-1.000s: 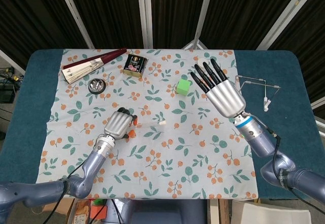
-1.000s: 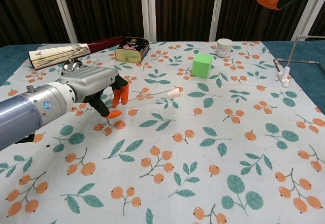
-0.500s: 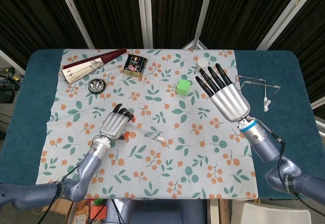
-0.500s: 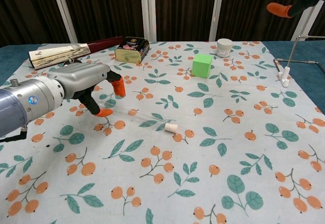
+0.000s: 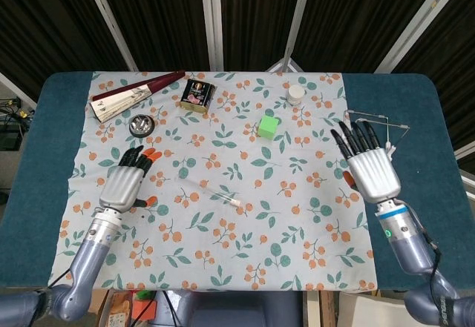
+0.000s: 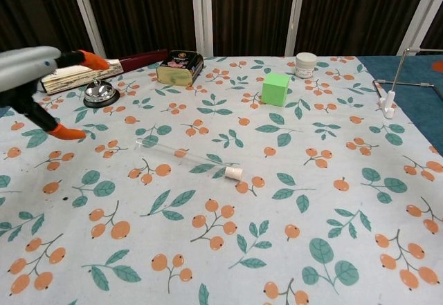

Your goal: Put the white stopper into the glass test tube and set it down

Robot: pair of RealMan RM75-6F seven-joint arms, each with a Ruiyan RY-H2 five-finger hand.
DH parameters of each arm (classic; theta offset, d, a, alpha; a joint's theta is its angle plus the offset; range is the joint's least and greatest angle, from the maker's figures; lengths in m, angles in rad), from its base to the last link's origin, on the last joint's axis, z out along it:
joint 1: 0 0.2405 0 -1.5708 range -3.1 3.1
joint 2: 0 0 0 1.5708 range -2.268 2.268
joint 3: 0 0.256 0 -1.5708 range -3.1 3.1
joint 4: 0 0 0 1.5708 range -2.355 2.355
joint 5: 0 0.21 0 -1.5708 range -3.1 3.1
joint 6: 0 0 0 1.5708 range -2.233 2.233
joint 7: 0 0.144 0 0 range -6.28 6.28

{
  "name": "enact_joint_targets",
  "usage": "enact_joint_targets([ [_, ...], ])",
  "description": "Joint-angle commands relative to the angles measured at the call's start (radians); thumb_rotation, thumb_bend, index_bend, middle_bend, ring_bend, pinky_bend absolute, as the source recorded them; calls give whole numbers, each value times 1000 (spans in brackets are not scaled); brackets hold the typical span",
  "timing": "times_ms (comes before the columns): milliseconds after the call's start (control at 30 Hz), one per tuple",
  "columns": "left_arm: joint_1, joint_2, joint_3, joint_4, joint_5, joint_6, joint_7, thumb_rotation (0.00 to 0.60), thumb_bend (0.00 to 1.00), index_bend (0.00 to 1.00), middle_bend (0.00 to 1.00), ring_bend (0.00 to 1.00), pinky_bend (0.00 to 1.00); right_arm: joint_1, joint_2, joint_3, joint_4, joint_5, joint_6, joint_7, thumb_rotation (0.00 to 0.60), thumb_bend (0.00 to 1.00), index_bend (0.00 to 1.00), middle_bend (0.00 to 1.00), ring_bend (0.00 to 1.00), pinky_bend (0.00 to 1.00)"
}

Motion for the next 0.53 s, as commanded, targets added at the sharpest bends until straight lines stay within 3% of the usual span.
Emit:
enact_joint_targets([
  [33, 95, 93, 71, -85, 98, 95, -71, 600, 178, 111, 61, 2, 0, -85, 59, -26, -76, 61, 32, 81, 600, 324, 0, 0, 0, 0],
  [267, 252, 223, 197, -99, 284, 259, -187, 600, 177, 102, 55, 2, 0, -249, 139, -71, -152, 92, 146, 241, 600, 323, 0, 0, 0, 0],
  [400, 339, 275, 259, -57, 379, 356, -262, 600, 177, 96, 51, 2, 0, -344, 168, -131, -160, 39, 219, 310, 600, 323, 0, 0, 0, 0],
  [533, 411, 289, 287, 10, 450, 448, -327, 600, 177, 87, 46, 2, 0, -413, 158, -166, -105, -50, 303, 364, 600, 323, 0, 0, 0, 0],
])
